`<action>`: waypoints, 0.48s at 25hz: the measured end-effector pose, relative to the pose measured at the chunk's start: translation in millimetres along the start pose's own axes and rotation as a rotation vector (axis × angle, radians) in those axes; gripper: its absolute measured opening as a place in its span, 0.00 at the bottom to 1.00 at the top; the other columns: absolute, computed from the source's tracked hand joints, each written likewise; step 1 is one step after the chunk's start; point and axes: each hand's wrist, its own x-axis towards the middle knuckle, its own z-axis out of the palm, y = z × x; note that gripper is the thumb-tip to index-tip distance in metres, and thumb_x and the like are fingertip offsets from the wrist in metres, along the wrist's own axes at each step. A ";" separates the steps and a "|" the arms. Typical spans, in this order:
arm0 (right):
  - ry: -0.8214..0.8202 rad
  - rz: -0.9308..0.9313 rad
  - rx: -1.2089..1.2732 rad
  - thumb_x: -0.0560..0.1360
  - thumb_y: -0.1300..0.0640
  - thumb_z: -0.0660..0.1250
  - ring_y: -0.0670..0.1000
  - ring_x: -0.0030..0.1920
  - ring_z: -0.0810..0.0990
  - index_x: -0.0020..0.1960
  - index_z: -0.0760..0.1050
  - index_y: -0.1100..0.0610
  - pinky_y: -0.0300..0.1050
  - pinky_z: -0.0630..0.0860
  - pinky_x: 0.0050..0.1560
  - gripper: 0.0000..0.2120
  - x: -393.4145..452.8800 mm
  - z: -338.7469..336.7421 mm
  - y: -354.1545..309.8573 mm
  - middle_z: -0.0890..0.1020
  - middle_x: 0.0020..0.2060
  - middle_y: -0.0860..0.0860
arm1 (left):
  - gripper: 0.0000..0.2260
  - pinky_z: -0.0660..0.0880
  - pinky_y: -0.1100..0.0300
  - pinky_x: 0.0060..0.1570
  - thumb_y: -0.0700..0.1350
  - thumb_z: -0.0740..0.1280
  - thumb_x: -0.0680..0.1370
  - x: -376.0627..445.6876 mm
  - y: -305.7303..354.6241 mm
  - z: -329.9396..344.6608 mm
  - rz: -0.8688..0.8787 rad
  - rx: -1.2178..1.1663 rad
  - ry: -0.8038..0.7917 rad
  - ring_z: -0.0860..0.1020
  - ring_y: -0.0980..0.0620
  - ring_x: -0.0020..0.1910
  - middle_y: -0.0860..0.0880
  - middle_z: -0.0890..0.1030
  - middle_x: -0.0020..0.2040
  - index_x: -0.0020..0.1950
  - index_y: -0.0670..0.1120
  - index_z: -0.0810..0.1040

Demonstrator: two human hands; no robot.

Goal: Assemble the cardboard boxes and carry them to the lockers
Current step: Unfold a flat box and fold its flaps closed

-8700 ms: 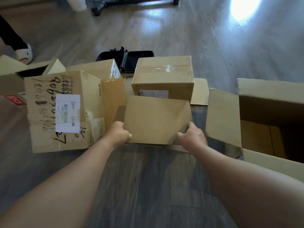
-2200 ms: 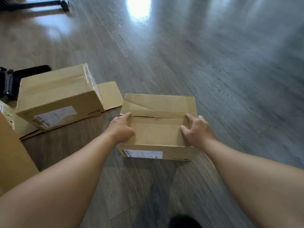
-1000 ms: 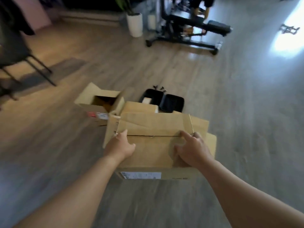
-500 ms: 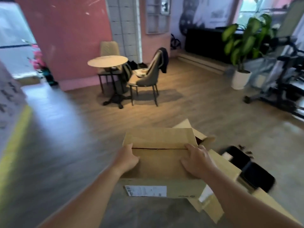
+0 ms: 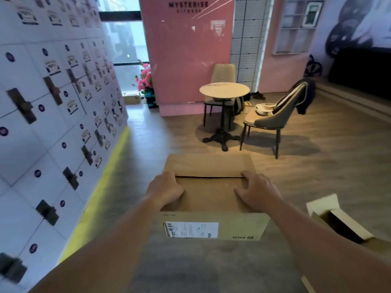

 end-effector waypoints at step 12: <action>-0.095 -0.309 -0.049 0.79 0.42 0.66 0.59 0.68 0.72 0.75 0.68 0.53 0.49 0.69 0.65 0.29 347.6 39.2 -185.1 0.76 0.67 0.59 | 0.12 0.71 0.59 0.33 0.47 0.66 0.73 288.3 -79.2 -114.7 -0.194 0.031 0.201 0.76 0.53 0.41 0.52 0.78 0.44 0.56 0.51 0.76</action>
